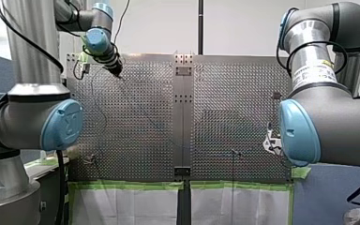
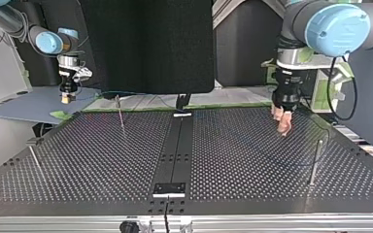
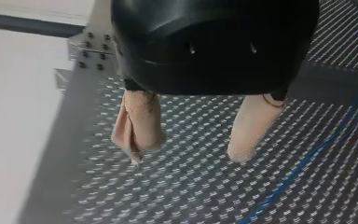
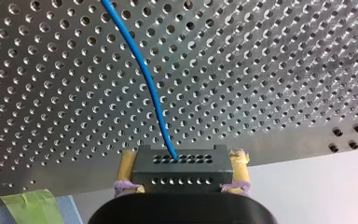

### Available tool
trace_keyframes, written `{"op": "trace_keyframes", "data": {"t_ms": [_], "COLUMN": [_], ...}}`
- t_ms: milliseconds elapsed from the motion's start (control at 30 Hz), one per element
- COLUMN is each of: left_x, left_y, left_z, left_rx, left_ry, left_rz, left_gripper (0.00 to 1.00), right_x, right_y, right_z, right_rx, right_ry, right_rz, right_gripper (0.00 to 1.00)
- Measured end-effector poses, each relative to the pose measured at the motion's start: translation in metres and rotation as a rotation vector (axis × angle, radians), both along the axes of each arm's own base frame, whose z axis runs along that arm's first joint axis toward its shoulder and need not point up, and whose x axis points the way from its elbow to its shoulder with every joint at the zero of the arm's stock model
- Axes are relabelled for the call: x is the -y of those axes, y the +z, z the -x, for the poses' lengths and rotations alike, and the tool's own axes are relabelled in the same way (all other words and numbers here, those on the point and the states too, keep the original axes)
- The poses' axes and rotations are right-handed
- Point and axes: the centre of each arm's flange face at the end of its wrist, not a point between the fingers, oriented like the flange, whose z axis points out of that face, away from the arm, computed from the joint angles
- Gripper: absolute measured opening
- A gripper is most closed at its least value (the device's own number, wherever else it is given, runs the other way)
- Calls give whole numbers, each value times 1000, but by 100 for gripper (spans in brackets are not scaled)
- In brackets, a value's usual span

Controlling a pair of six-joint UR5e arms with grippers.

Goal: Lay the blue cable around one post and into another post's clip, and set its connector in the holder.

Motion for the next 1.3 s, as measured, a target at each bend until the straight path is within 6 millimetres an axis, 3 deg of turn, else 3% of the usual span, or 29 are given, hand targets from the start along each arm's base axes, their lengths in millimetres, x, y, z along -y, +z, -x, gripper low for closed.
{"op": "trace_keyframes", "data": {"t_ms": [200,700,1100,1300], "left_x": [18,69,125,151], "left_y": [-12,0,8,-15], "left_z": [-13,-53,-81,-82], "left_rx": [14,133,236,236], "left_ry": [8,19,19,20], "left_rz": [45,175,304,324], "left_gripper": [100,100,100,100], "right_x": [-1,0,1,0], "right_y": [-1,-3,-4,-4], "right_z": [1,10,21,21], "right_rx": [-9,-39,-60,-53], "right_ry": [-3,-22,-43,-42], "right_rz": [-10,-23,-33,-39], "right_gripper": [0,0,0,0]}}
